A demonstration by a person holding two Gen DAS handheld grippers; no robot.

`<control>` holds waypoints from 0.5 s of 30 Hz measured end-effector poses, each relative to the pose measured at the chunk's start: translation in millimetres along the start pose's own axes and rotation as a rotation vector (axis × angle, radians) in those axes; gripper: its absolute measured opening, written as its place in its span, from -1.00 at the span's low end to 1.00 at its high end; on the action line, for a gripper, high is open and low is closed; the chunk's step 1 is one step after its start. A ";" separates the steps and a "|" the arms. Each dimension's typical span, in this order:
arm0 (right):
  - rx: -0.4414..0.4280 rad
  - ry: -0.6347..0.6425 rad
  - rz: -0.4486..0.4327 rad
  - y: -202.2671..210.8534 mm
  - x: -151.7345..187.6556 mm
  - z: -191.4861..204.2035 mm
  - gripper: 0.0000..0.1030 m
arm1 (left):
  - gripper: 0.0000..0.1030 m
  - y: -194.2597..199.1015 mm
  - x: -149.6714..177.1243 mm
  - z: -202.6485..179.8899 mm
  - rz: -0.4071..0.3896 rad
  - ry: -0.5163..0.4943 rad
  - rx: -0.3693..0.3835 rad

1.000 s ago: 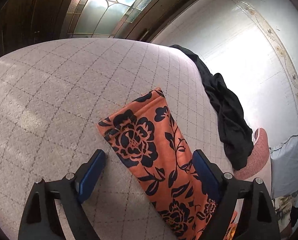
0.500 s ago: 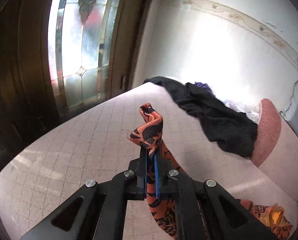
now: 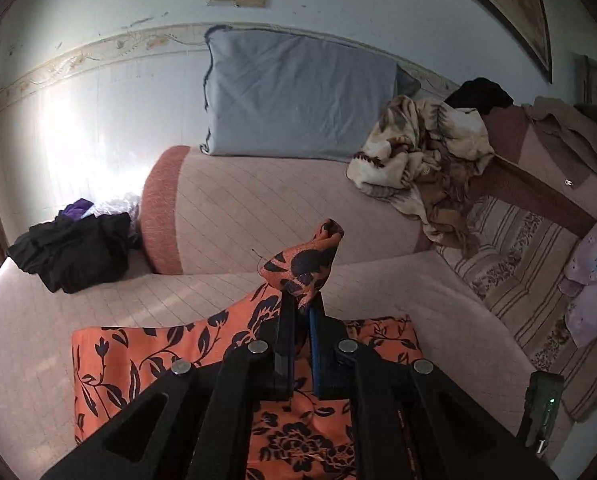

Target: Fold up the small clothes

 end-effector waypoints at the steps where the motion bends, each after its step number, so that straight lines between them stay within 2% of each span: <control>1: 0.022 -0.012 -0.005 12.1 -3.1 -15.3 0.98 | -0.84 -19.6 19.7 -15.1 0.054 -0.001 0.037; 2: 0.045 -0.030 -0.002 21.2 -5.5 -30.9 0.98 | -0.72 -34.8 48.4 -33.6 0.127 -0.020 0.071; 3: 0.063 -0.053 0.002 29.1 -5.8 -45.1 0.98 | -0.28 -50.1 79.4 -46.2 0.237 -0.040 0.089; 4: 0.080 -0.073 0.006 34.9 -7.0 -58.4 0.98 | -0.02 -60.0 111.0 -52.0 0.353 -0.054 0.100; 5: 0.098 -0.086 0.008 39.6 -7.5 -69.9 0.98 | -0.02 -53.3 141.2 -55.2 0.437 -0.065 0.107; 6: 0.112 -0.098 0.012 42.7 -8.4 -78.3 0.98 | -0.02 -47.9 152.8 -50.0 0.453 -0.070 0.102; 9: 0.080 -0.131 0.029 41.8 -11.5 -79.0 0.98 | 0.03 -7.1 136.5 -16.0 0.332 -0.082 0.041; 12: -0.007 -0.137 0.054 23.4 -16.9 -57.8 0.98 | 0.39 31.5 111.2 42.2 0.222 -0.049 -0.085; 13: -0.018 -0.152 0.066 12.7 -18.8 -53.2 0.98 | 0.45 41.3 107.1 64.9 0.194 -0.038 -0.143; 15: 0.052 -0.148 0.090 -10.1 -18.4 -55.2 0.97 | 0.45 55.8 109.6 108.2 0.188 -0.009 -0.235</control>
Point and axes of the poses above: each gripper's, at about its wrist camera, not at the fingertips, and y roughly against the way its jaws point, z to its left, x to its underside, the point moved 9 cm from there along -y, roughly the way its jaws point, and after that the axes turned 11 degrees about -z, right-handed, at the moved point
